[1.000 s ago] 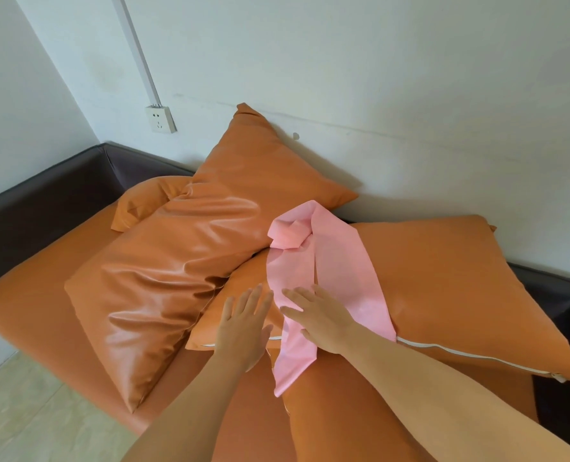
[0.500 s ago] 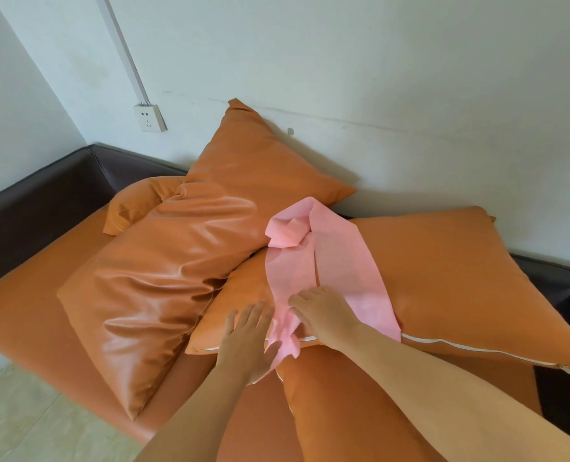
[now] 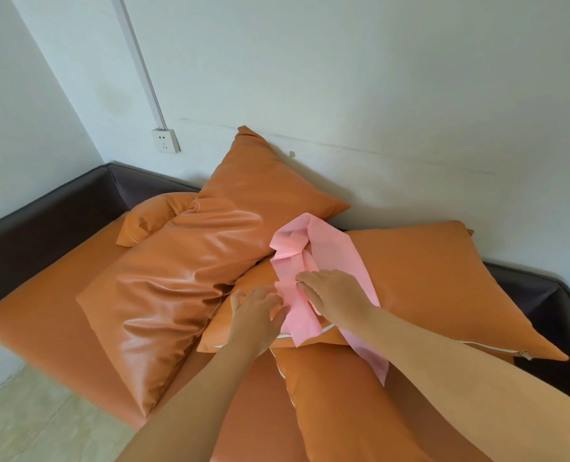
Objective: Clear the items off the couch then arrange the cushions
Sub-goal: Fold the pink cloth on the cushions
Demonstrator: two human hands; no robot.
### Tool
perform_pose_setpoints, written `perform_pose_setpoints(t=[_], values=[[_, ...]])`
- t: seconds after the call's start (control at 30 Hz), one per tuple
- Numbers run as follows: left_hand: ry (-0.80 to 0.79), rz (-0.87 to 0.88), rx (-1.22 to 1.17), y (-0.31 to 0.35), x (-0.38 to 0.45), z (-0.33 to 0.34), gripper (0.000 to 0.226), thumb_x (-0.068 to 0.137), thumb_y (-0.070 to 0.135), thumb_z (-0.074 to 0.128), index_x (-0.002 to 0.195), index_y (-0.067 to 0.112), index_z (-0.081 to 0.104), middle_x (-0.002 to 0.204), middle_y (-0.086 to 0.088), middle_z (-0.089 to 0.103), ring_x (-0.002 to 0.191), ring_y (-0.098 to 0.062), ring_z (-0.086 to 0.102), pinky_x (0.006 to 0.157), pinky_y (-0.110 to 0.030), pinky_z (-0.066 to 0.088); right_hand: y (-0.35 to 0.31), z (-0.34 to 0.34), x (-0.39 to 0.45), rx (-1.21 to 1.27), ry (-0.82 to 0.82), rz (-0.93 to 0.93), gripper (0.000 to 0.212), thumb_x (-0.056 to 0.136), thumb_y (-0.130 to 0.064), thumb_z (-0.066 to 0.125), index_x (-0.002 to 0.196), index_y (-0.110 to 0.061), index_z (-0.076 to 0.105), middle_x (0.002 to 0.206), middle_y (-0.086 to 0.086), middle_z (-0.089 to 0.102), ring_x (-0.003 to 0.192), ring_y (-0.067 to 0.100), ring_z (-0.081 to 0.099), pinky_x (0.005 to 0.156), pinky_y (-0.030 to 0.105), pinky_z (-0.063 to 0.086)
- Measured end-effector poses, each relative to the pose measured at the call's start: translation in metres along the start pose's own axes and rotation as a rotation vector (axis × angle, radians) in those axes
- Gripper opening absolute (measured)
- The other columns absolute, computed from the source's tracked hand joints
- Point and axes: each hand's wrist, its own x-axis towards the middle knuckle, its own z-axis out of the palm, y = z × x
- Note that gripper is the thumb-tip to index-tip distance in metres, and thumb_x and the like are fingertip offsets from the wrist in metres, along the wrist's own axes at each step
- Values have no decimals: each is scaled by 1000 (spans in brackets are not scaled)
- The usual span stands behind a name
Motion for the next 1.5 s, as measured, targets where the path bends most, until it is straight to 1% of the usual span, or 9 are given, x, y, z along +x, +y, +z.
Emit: perform_pose_setpoints(t=[0.2, 0.43, 0.57, 0.67, 0.8, 0.9, 1.17, 1.37, 1.5], values=[[90, 108, 29, -7, -9, -36, 29, 85, 23, 42, 71, 21, 67, 69, 11, 64, 64, -16, 62, 78, -33, 21, -5, -30, 1, -50, -76, 10, 44, 98, -34, 28, 99, -14, 68, 62, 3, 64, 47, 25, 55, 42, 31, 44], [62, 420, 222, -9, -9, -84, 13, 74, 3, 69, 76, 16, 67, 52, 8, 53, 48, -19, 50, 87, -20, 27, -20, -53, -9, -142, -454, 99, 27, 100, -29, 40, 120, -17, 52, 108, 3, 66, 89, 25, 59, 74, 33, 42], [73, 566, 293, 1, -13, -97, 46, 52, -5, 84, 90, 15, 67, 58, 7, 53, 51, -18, 49, 72, -24, 36, -38, -51, -7, 214, -556, 112, 66, 84, -43, 65, 140, -26, 37, 134, -7, 51, 117, 17, 49, 97, 39, 41], [30, 535, 235, 7, -18, -102, 64, 58, -3, 83, 107, 24, 53, 64, 7, 56, 53, -16, 52, 59, -26, 47, -54, -46, -1, 380, -508, 130, 53, 81, -45, 69, 125, -22, 51, 117, -6, 61, 104, 16, 57, 88, 36, 47], [43, 536, 168, 15, -23, -110, 36, 75, 7, 71, 105, 22, 57, 67, 5, 58, 54, -17, 53, 52, -26, 46, -65, -47, 7, 462, -411, 243, 28, 88, -37, 64, 103, -13, 64, 95, 2, 67, 87, 17, 60, 79, 33, 49], [13, 214, -21, 19, -30, -116, 20, 96, 27, 53, 113, 19, 56, 83, 1, 66, 74, -22, 62, 63, -29, 43, -62, -54, 13, 441, -353, 312, 23, 90, -31, 62, 80, -10, 61, 80, 9, 61, 74, 20, 51, 67, 33, 41], [141, -8, -345, 6, -62, -81, 26, 76, 55, 58, 96, 40, 64, 89, 18, 58, 69, 0, 53, 76, -45, 51, -60, -99, 22, 592, -250, 432, 4, 73, -31, 54, 70, -32, 55, 69, 4, 59, 66, 20, 54, 63, 34, 46], [-62, -44, -325, 43, -57, -98, 81, 60, 80, 54, 126, 32, 56, 123, 22, 55, 108, -1, 52, 98, -30, 41, -63, -104, 20, 367, -168, 370, 42, 88, -28, 58, 52, -30, 35, 54, -5, 42, 56, 17, 41, 56, 29, 36], [37, -24, -307, 52, -50, -95, 53, 78, 64, 43, 95, 21, 70, 98, 12, 67, 90, -9, 60, 80, -33, 49, -67, -108, 21, 288, -156, 293, 48, 95, -34, 54, 53, -34, 31, 51, -9, 35, 52, 11, 38, 53, 24, 30]])
